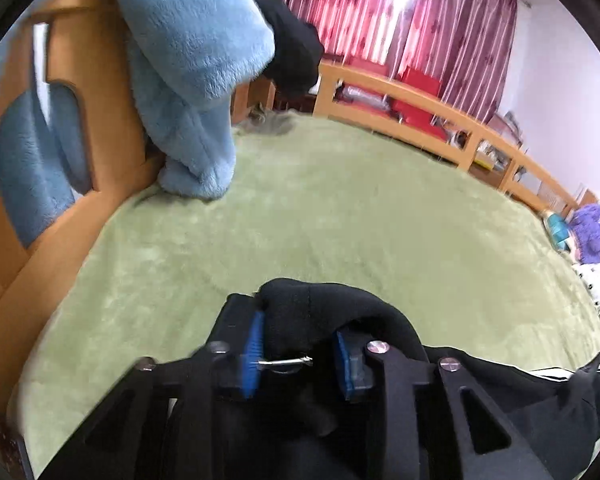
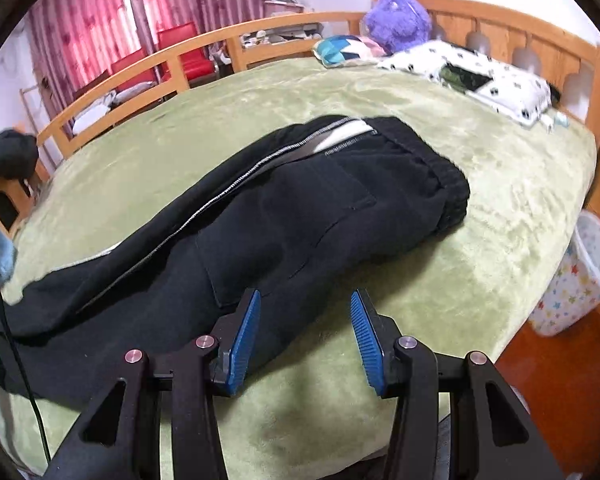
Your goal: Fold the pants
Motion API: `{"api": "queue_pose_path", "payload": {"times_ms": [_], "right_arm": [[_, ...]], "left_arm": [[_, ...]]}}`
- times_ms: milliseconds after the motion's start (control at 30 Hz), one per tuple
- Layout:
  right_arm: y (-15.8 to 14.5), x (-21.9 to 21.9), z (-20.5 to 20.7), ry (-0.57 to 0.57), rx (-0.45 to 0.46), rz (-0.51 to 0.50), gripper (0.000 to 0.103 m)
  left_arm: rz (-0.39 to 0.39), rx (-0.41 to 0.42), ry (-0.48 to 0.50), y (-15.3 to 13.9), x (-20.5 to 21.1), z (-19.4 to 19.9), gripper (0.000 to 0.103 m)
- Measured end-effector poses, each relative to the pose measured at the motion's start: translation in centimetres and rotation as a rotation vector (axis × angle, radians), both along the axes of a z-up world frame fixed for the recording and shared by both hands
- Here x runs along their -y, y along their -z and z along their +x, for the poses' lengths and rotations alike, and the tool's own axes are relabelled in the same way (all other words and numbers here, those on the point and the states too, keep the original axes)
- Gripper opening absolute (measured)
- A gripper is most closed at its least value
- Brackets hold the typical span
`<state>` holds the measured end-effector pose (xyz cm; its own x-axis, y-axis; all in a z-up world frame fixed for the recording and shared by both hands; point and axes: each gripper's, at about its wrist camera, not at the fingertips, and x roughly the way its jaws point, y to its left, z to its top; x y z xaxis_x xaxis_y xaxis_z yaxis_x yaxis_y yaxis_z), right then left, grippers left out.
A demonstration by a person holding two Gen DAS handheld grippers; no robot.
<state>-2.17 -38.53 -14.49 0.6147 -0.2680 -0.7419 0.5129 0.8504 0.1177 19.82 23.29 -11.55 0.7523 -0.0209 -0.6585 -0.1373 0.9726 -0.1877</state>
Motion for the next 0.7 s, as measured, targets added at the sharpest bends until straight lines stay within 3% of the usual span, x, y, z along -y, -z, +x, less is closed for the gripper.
{"api": "queue_pose_path", "payload": {"times_ms": [67, 133, 200, 367, 500, 567, 633, 667, 700], "right_arm": [[-0.4, -0.5, 0.0, -0.014, -0.005, -0.039, 0.047], [-0.8, -0.9, 0.0, -0.031, -0.008, -0.059, 0.047], [-1.2, -1.4, 0.1, -0.045, -0.004, -0.079, 0.047], [-1.6, -2.4, 0.8, -0.081, 0.023, -0.075, 0.047], [-0.8, -3.1, 1.7, -0.1, 0.03, -0.023, 0.047], [-0.5, -3.5, 1.9, -0.107, 0.022, 0.0, 0.047], [-0.5, -3.8, 1.7, -0.119, 0.029, 0.012, 0.047], [-0.5, -4.1, 1.5, -0.124, 0.031, 0.008, 0.047], [-0.6, -4.2, 1.4, -0.127, 0.033, 0.005, 0.047]], "left_arm": [[-0.041, -0.045, -0.062, 0.8, -0.9, 0.5, 0.062], [-0.146, -0.024, -0.064, 1.5, -2.4, -0.3, 0.065], [-0.162, -0.036, -0.087, 2.2, -3.2, -1.5, 0.072], [-0.188, -0.084, -0.059, 5.1, -3.7, -3.0, 0.072], [-0.38, -0.15, 0.025, 8.1, -2.9, -2.9, 0.071], [-0.39, -0.158, 0.05, 9.0, -1.7, -2.6, 0.069], [-0.354, -0.158, 0.075, 9.3, -0.6, -2.3, 0.044], [-0.351, -0.172, 0.105, 9.4, -0.1, -2.0, 0.026], [-0.36, -0.172, 0.113, 9.3, 0.0, -2.1, 0.018]]}}
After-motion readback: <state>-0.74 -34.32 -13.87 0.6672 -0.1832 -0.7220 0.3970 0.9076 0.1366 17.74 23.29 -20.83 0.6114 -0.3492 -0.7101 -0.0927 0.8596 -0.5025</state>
